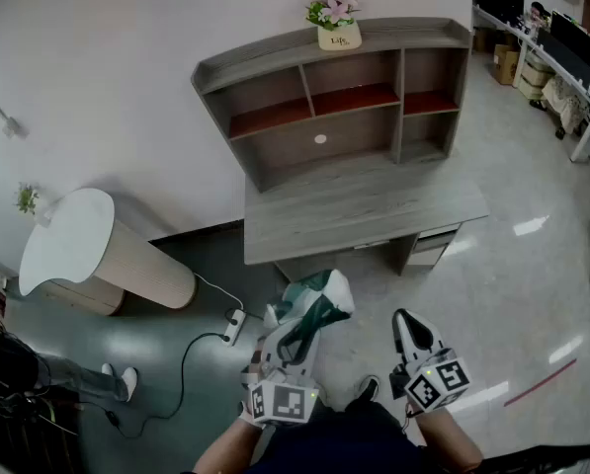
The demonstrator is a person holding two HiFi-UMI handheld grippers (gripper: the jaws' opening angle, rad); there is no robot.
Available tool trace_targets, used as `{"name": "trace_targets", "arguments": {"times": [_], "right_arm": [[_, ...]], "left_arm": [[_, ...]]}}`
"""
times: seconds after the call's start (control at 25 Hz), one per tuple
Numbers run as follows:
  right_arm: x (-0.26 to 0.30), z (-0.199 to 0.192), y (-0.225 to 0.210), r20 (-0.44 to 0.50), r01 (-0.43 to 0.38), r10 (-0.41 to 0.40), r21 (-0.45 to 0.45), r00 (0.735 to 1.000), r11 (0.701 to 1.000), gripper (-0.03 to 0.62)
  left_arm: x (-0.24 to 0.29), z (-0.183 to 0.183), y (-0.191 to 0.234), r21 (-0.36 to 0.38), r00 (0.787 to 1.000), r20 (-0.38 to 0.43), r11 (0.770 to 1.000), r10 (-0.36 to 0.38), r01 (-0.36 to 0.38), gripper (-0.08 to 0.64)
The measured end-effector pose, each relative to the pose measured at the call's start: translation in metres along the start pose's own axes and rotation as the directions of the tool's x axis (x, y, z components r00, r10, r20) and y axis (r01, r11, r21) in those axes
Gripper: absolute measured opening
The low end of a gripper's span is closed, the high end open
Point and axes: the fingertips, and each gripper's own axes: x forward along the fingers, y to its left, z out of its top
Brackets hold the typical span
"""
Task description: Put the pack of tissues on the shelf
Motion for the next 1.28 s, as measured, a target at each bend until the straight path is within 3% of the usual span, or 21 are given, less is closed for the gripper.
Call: {"name": "trace_targets", "arguments": {"times": [0.16, 0.48, 0.68, 1.28], "right_arm": [[0.004, -0.019, 0.013, -0.019, 0.004, -0.004, -0.006, 1.000, 1.000, 0.011], [0.019, -0.034, 0.058, -0.058, 0.028, -0.033, -0.082, 0.998, 0.996, 0.011], [0.021, -0.029, 0.077, -0.040, 0.060, -0.065, -0.113, 0.997, 0.992, 0.011], [0.059, -0.023, 0.128, 0.031, 0.151, -0.148, -0.160, 0.989, 0.976, 0.011]], "left_arm": [[-0.013, -0.027, 0.005, 0.137, 0.998, -0.043, 0.989, 0.053, -0.047, 0.100], [-0.045, -0.071, 0.043, 0.078, 0.995, -0.026, 0.992, 0.099, -0.096, 0.101], [-0.059, -0.080, 0.062, 0.048, 0.995, 0.008, 0.993, 0.104, -0.105, 0.101], [-0.075, -0.113, 0.122, 0.063, 0.994, 0.090, 0.996, 0.054, -0.060, 0.101]]}}
